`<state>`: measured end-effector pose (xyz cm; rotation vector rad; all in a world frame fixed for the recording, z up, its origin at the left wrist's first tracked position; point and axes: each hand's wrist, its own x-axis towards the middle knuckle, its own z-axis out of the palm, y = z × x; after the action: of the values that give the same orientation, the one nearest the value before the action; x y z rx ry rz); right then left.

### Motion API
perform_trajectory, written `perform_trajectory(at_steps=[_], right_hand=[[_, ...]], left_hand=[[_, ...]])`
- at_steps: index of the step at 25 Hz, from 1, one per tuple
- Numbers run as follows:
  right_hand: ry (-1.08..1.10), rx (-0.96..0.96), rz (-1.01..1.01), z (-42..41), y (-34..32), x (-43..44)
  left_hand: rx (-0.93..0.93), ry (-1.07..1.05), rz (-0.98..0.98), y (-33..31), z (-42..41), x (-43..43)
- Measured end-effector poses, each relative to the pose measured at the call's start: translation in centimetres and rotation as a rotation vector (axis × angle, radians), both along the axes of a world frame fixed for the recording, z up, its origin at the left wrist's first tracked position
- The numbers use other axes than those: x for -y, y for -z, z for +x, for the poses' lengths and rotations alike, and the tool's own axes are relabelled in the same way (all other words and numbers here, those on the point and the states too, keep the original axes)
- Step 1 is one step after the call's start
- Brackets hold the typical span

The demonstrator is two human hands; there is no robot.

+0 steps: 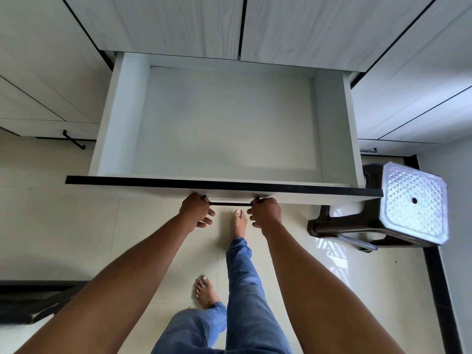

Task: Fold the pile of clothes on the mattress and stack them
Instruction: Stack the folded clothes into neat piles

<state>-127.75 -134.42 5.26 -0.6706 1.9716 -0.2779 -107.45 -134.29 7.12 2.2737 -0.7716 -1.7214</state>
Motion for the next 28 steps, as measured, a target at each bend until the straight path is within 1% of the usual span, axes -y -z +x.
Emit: perform_trajectory(at_steps=[14,28], right_hand=[[-0.057,-0.025,0.006,-0.4,0.1,-4.2],[-0.012,0.017,0.052,-0.8,-0.9,-10.1]], left_hand=[[0.020,0.034,0.001,-0.2,-0.2,-4.1],[0.033,0.038,0.023,-0.2,-0.8,-10.4]])
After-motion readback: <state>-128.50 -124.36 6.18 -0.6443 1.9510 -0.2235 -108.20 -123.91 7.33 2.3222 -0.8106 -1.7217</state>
